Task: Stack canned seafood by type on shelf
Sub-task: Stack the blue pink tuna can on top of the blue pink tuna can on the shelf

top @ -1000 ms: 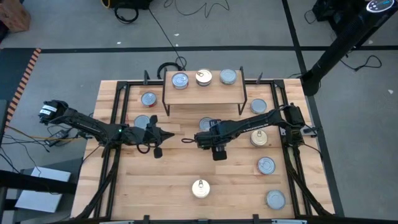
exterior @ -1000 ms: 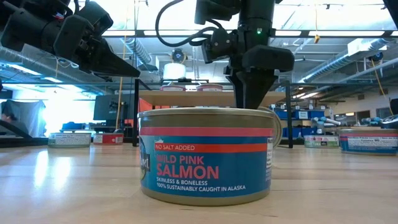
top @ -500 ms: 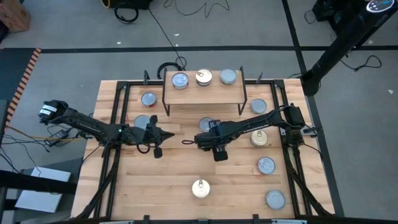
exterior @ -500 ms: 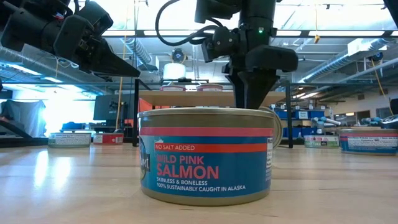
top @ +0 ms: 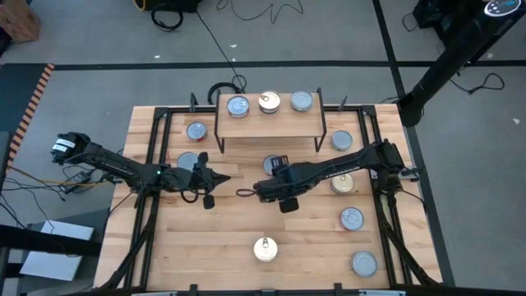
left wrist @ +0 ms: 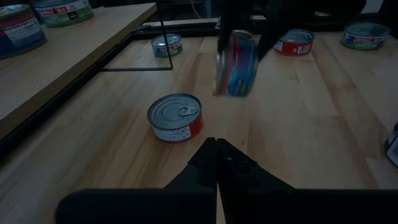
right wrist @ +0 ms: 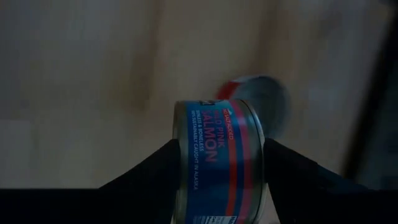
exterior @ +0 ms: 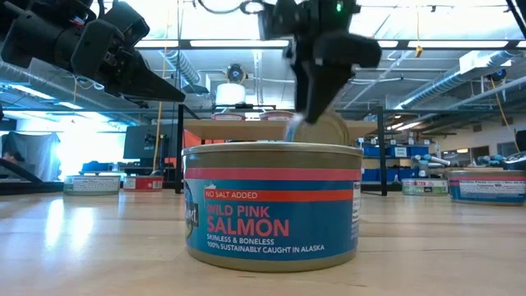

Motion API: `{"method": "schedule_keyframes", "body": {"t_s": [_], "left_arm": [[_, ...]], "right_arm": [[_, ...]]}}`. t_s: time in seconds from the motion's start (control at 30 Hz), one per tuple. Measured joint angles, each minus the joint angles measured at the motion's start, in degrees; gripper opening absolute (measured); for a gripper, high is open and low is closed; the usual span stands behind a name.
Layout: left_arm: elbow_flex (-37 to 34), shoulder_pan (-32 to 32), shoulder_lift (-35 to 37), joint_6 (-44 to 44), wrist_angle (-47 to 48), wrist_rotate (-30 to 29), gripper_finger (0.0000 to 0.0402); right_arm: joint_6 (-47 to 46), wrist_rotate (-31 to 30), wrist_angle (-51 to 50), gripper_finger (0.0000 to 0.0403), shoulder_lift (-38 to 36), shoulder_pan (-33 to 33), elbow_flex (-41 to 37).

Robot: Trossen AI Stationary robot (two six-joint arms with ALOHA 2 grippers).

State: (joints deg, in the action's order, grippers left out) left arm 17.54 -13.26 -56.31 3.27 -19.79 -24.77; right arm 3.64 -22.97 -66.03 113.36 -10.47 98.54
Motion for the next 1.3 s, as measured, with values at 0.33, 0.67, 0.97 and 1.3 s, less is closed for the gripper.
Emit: {"method": "schedule_keyframes", "body": {"t_s": [0.33, 0.67, 0.97, 1.3], "left_arm": [[0.0, 0.0, 0.0, 0.0, -0.02, 0.0, 0.0006], [0.0, 0.02, 0.0, -0.08, -0.02, 0.0, 0.0006], [0.0, 0.0, 0.0, -1.46, -0.04, -0.02, 0.0006], [0.0, 0.02, 0.0, -1.49, -0.03, -0.02, 0.0006]], "right_arm": [[15.78, -34.45, 2.92, 0.0211, -0.07, -0.16, 8.54], [38.42, -35.15, 20.27, 0.0211, -0.07, 13.27, 8.55], [57.57, -24.84, 35.28, 0.0211, -0.09, 23.77, 8.53], [59.11, -19.95, 34.86, 0.0211, -0.09, 28.36, 7.85]]}}
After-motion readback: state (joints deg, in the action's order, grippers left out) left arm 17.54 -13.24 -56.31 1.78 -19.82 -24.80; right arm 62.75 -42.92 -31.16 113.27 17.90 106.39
